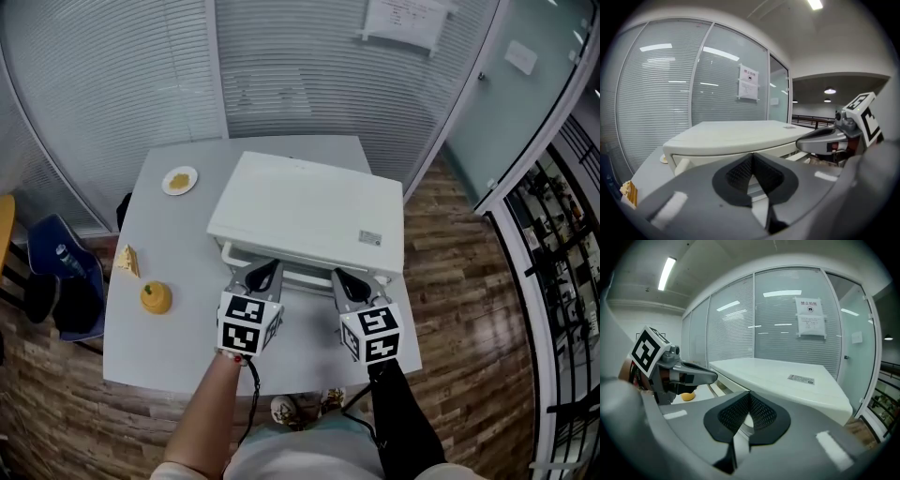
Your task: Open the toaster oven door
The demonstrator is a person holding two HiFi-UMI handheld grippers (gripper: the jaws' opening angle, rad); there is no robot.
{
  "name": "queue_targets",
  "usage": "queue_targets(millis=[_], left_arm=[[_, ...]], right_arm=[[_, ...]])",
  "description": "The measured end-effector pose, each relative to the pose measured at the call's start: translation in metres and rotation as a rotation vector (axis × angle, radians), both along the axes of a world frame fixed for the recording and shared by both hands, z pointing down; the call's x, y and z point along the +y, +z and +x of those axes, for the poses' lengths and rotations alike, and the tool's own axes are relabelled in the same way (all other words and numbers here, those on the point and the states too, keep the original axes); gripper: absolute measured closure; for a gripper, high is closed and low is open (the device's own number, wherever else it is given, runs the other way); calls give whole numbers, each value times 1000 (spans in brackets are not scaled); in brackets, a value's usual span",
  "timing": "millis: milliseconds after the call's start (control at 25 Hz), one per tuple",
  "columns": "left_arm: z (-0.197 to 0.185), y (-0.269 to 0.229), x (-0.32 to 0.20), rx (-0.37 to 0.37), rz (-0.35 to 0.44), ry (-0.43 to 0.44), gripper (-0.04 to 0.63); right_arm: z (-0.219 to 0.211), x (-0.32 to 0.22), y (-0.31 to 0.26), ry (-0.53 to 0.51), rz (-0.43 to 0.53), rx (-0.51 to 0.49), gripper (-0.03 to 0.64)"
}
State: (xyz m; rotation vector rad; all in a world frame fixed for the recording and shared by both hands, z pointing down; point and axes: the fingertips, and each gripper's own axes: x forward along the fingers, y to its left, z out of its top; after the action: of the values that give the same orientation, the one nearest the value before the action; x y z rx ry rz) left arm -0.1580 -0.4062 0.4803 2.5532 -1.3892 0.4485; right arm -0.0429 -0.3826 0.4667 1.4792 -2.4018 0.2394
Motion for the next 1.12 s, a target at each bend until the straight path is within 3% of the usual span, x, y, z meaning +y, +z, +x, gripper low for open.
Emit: queue_targets(millis=[760, 1120], left_arm=[[0, 10, 54, 29, 4, 15, 557], [-3, 17, 63, -19, -10, 6, 555]], right_arm=[[-21, 57, 23, -69, -21, 56, 614], [-34, 87, 43, -127, -40, 88, 615]])
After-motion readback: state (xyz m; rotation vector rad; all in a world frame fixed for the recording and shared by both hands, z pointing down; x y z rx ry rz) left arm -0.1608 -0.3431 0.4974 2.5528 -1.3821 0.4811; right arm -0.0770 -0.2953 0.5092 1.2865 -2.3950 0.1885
